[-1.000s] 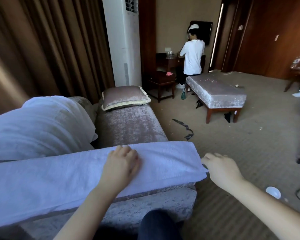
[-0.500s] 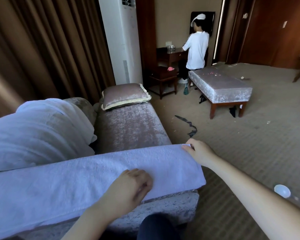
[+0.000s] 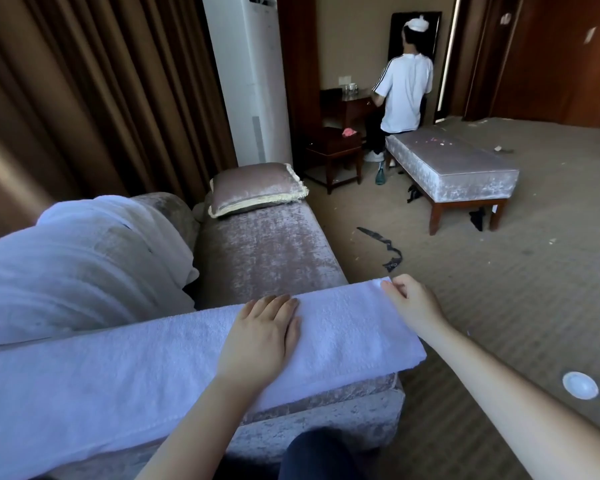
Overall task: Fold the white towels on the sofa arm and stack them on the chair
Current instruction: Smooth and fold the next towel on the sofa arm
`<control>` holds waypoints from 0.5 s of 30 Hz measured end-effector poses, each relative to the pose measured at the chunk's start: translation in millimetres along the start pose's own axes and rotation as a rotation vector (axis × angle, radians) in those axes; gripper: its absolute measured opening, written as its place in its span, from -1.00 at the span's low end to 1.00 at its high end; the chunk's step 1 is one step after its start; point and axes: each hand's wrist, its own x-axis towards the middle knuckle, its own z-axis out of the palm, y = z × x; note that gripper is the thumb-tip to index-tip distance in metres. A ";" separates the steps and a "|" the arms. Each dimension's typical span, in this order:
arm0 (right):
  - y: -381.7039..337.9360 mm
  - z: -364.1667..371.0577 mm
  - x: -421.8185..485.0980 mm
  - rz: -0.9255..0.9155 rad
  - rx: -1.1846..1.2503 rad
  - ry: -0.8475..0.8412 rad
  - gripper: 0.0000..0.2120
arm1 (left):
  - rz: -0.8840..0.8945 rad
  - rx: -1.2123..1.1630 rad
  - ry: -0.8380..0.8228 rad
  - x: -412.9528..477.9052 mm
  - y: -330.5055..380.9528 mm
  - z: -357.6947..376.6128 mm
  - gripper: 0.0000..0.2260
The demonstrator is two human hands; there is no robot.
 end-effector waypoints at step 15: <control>1.6 -50.0 -45.9 0.079 0.142 -0.310 -0.74 | 0.075 0.067 -0.034 -0.6 -0.7 0.8 -0.41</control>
